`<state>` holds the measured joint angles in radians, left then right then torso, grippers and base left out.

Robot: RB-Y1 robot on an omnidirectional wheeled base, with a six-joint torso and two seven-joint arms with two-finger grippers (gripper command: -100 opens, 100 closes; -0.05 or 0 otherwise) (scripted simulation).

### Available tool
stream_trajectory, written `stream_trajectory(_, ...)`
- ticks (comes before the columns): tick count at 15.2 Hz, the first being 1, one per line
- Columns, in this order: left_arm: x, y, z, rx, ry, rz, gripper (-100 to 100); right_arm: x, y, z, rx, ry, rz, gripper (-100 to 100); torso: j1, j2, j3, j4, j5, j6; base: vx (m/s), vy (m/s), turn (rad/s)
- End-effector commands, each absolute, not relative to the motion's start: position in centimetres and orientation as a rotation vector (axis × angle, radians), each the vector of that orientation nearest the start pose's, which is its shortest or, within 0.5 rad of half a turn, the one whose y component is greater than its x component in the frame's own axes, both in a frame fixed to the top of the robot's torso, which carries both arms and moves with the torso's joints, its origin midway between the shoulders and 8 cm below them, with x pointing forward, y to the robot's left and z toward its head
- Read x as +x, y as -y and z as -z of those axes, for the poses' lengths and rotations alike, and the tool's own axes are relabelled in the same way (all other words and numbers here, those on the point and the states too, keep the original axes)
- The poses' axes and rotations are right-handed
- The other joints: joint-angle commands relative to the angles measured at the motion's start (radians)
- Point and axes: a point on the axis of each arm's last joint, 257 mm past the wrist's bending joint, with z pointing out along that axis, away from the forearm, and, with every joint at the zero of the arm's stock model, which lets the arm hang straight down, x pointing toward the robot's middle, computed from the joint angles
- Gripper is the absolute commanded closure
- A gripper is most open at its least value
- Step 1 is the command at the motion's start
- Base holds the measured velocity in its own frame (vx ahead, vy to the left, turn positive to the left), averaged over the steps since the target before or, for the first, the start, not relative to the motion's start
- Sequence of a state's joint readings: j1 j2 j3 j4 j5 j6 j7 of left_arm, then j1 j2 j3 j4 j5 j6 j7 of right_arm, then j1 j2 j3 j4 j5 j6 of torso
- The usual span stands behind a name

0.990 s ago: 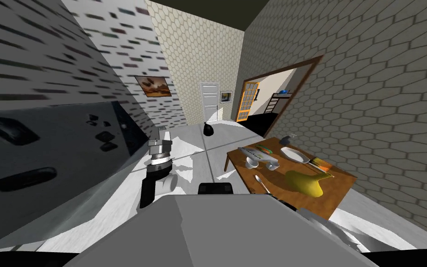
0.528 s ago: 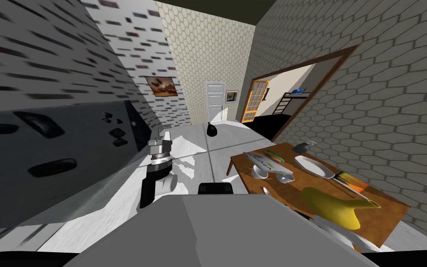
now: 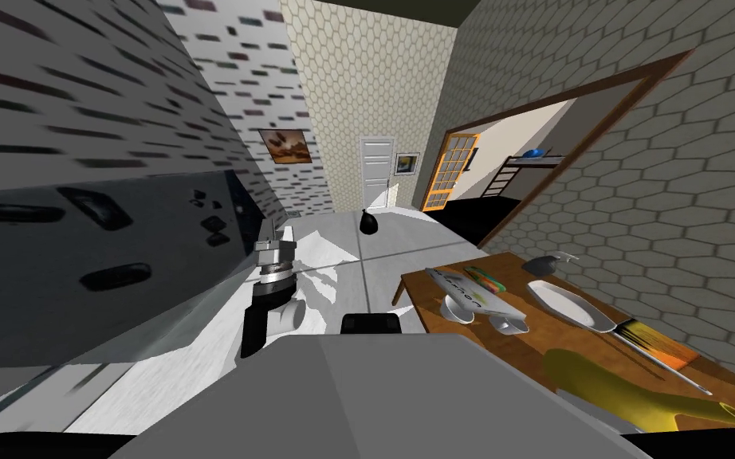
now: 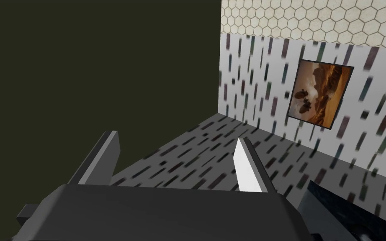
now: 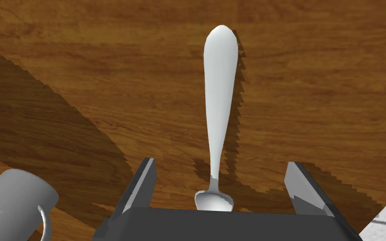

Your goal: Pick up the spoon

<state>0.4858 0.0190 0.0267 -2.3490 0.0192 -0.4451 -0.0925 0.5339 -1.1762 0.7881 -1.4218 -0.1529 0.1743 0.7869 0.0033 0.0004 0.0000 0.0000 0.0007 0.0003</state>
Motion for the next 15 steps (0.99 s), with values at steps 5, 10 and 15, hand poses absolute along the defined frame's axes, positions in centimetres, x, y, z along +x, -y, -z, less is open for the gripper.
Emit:
stream_trajectory(5, 33.8, -28.4, -5.0, -0.596, -0.617, 1.214, 0, 2.3, 49.7, 54.6, -0.249, -2.940, 0.181, -100, -0.002, 0.003, 0.002, 0.001, -0.001, 0.000, -0.016, -0.043, 0.068)
stream_trajectory(10, 33.8, -28.4, -5.0, -0.596, -0.617, 1.214, 0, 2.3, 49.4, 54.7, -0.247, -2.939, 0.174, 100, -0.005, 0.002, 0.001, 0.001, -0.003, 0.000, -0.001, -0.001, 0.000)
stream_trajectory(15, 33.8, -28.4, -5.0, -0.596, -0.617, 1.214, 0, 2.7, 50.7, 52.7, -0.284, -2.941, 0.183, 100, -0.002, 0.001, 0.001, 0.000, -0.002, 0.001, 0.008, 0.037, -0.079)
